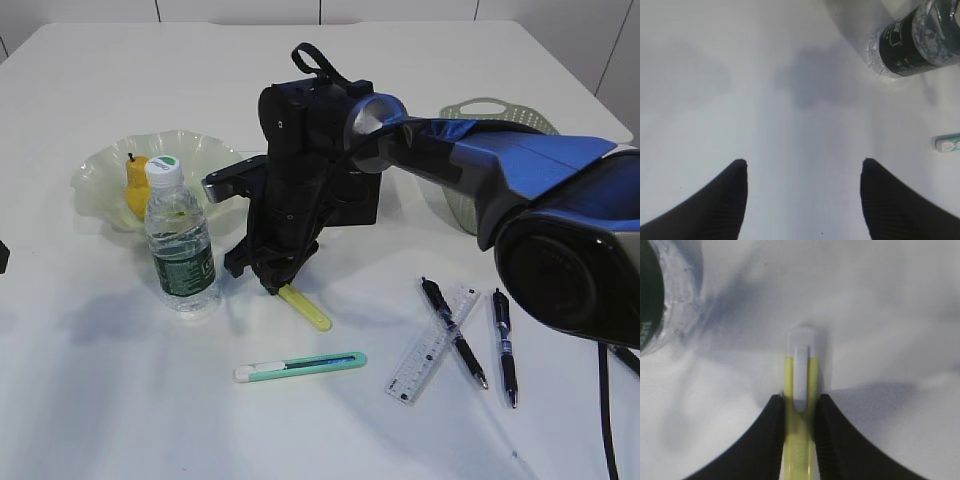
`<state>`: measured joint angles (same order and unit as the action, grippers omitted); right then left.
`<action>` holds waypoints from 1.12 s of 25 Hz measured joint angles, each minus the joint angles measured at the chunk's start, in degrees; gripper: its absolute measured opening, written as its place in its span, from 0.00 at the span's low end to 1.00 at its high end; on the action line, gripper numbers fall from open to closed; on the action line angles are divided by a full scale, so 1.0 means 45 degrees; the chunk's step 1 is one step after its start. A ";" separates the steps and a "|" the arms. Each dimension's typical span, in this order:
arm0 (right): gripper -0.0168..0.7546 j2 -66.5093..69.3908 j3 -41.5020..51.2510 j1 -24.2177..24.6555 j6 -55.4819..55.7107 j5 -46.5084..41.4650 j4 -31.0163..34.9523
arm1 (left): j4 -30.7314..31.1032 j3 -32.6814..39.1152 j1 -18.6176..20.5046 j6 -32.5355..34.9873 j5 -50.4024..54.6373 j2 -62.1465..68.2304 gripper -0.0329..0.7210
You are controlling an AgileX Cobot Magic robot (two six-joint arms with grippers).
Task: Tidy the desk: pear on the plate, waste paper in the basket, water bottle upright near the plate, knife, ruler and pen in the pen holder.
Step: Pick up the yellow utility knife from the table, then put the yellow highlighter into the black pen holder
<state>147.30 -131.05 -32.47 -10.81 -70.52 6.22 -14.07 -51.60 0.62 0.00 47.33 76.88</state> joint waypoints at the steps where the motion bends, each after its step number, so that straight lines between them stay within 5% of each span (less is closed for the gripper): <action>1: 0.21 0.0000 0.0000 0.0000 0.0000 0.0026 0.0000 | 0.0000 0.0000 0.0000 0.0000 0.0000 0.0000 0.71; 28: 0.21 -0.0050 -0.2825 0.0000 0.0535 -0.0075 -0.0585 | 0.0023 0.0000 0.0000 0.0000 0.0000 0.0000 0.71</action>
<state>147.07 -143.76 -32.47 -8.40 -70.86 3.59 -13.96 -51.60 0.62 0.00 47.33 76.88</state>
